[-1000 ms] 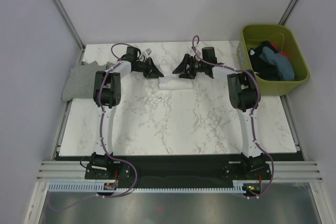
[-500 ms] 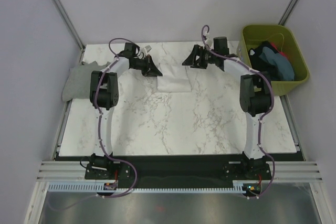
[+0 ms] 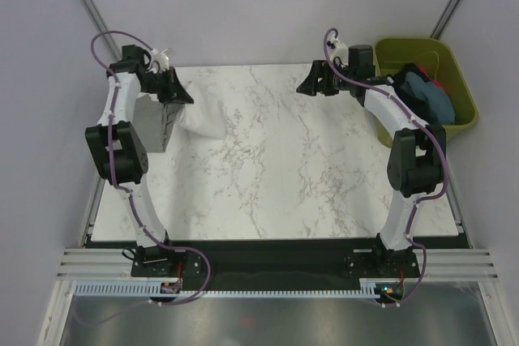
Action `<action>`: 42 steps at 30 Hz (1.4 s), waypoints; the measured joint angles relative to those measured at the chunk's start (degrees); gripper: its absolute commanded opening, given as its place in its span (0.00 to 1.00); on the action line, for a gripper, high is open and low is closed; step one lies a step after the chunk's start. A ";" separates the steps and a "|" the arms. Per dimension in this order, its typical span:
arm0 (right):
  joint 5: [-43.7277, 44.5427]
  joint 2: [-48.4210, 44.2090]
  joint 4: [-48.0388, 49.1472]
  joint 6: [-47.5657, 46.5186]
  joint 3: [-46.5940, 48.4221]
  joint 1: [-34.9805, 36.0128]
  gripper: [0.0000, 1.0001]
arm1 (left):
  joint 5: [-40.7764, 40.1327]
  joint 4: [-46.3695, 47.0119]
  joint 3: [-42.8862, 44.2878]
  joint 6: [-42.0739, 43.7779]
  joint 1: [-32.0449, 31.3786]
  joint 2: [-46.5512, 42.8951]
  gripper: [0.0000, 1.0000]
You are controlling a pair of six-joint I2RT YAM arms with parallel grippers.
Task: Fold and stack the t-shirts
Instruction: Neatly place the folded tshirt to the corner
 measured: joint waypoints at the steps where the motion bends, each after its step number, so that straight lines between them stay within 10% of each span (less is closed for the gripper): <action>1: 0.20 0.00 -0.44 -0.17 -0.42 0.00 0.84 | -1.22 -1.92 0.74 1.42 1.77 -0.02 0.02; 20: 0.74 0.00 -2.16 -0.63 -1.55 -0.48 0.85 | -17.31 -20.13 14.80 14.32 12.63 0.76 0.02; 42: 0.70 0.07 -1.27 -0.28 -1.92 -0.55 0.85 | -36.39 -16.13 17.14 14.43 14.45 2.12 0.02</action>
